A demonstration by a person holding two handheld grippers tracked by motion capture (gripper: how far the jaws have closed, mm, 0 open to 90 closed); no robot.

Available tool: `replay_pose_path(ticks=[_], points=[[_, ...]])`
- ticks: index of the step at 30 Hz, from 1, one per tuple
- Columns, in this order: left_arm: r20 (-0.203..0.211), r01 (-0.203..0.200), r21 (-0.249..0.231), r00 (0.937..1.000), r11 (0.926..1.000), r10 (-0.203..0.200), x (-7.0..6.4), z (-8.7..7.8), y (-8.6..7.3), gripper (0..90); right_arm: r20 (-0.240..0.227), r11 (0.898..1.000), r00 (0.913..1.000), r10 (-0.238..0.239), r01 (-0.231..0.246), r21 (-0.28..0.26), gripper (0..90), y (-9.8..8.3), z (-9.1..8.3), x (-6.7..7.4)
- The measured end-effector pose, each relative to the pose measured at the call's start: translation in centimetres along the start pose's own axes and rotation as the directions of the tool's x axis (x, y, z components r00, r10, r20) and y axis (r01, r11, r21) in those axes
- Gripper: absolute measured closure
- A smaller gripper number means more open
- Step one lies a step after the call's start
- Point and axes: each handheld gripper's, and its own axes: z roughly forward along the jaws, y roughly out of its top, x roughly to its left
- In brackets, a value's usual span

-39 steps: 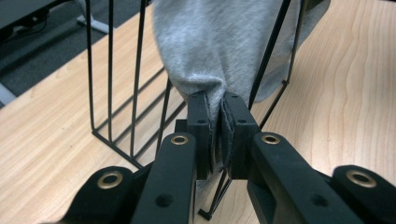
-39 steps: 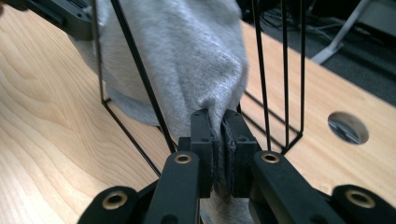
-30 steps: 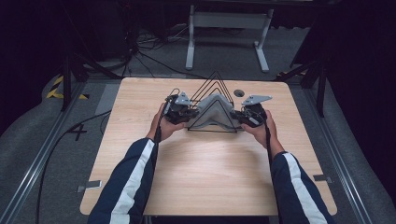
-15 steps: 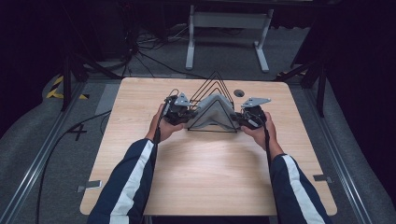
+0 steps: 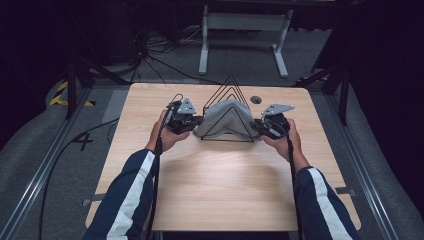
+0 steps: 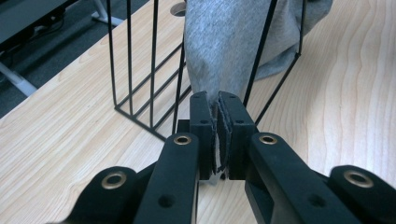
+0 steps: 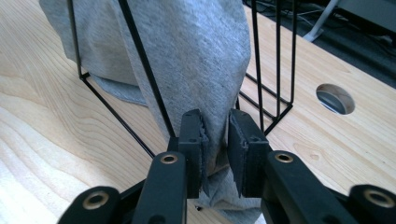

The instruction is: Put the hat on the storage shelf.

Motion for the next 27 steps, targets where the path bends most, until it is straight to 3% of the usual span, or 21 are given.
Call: replay_pose_path(ticks=[6,14,24,27], points=[[-0.010,-0.036,0.013,0.9993,0.9992,0.036,-0.4,-1.6,-0.5,84.3,-0.006,1.000,0.9999,-0.010,0.010,-0.001,73.4,0.0,-1.0,0.3],[-0.015,-0.071,0.067,0.9973,0.9952,0.072,-1.3,-3.4,-1.8,80.6,-0.013,0.999,0.9990,-0.043,0.043,0.022,69.4,-0.7,-2.4,0.5],[-0.039,-0.071,0.103,0.9964,0.9921,0.075,-2.3,-6.3,-4.0,66.0,-0.028,0.996,0.9969,-0.074,0.075,0.038,61.4,-1.9,-4.5,1.3],[-0.042,-0.084,0.131,0.9950,0.9878,0.090,-2.6,-6.9,-4.7,62.7,-0.033,0.995,0.9956,-0.088,0.089,0.042,58.1,-2.3,-5.1,1.5]])
